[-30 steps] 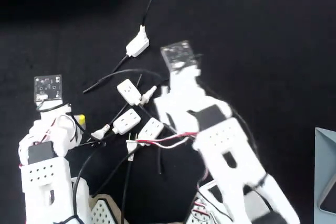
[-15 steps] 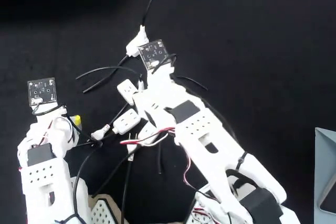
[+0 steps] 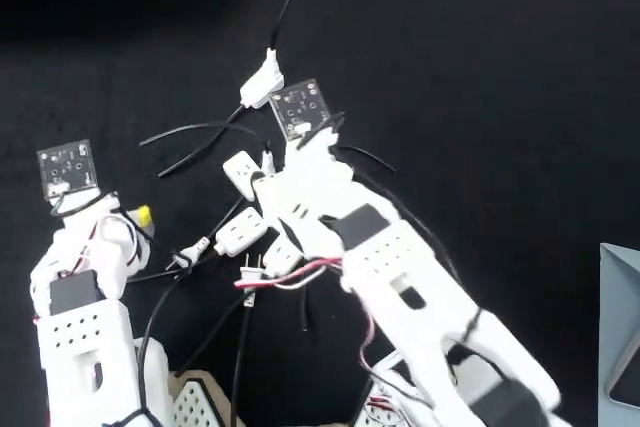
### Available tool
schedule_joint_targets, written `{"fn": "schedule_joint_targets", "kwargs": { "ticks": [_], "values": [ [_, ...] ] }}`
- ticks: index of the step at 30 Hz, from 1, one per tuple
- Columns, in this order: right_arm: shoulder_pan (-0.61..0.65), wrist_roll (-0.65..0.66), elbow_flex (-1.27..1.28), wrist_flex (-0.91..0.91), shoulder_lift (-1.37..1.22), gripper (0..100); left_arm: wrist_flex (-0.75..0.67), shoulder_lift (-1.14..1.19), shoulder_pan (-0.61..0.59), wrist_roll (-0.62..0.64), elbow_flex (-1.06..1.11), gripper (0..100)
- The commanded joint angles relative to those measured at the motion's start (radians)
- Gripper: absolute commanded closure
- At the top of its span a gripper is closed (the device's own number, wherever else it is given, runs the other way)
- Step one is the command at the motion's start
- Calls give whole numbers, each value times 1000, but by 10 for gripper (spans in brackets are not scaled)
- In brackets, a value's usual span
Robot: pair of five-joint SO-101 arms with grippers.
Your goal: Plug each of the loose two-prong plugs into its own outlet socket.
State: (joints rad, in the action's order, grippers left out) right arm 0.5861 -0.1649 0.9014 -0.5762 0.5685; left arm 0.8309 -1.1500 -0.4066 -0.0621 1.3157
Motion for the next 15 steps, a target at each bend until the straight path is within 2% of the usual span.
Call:
{"fn": "schedule_joint_targets", "kwargs": {
  "ticks": [1, 8, 15],
  "values": [
    [3, -12, -7, -51, 162, 987, -9, -14, 61, 55, -102, 773],
    [-66, -15, 5, -112, 381, 987, -11, -14, 101, 97, -163, 773],
    [-14, -15, 79, -112, 518, 987, -18, -14, 251, 97, -168, 773]
  ]
}}
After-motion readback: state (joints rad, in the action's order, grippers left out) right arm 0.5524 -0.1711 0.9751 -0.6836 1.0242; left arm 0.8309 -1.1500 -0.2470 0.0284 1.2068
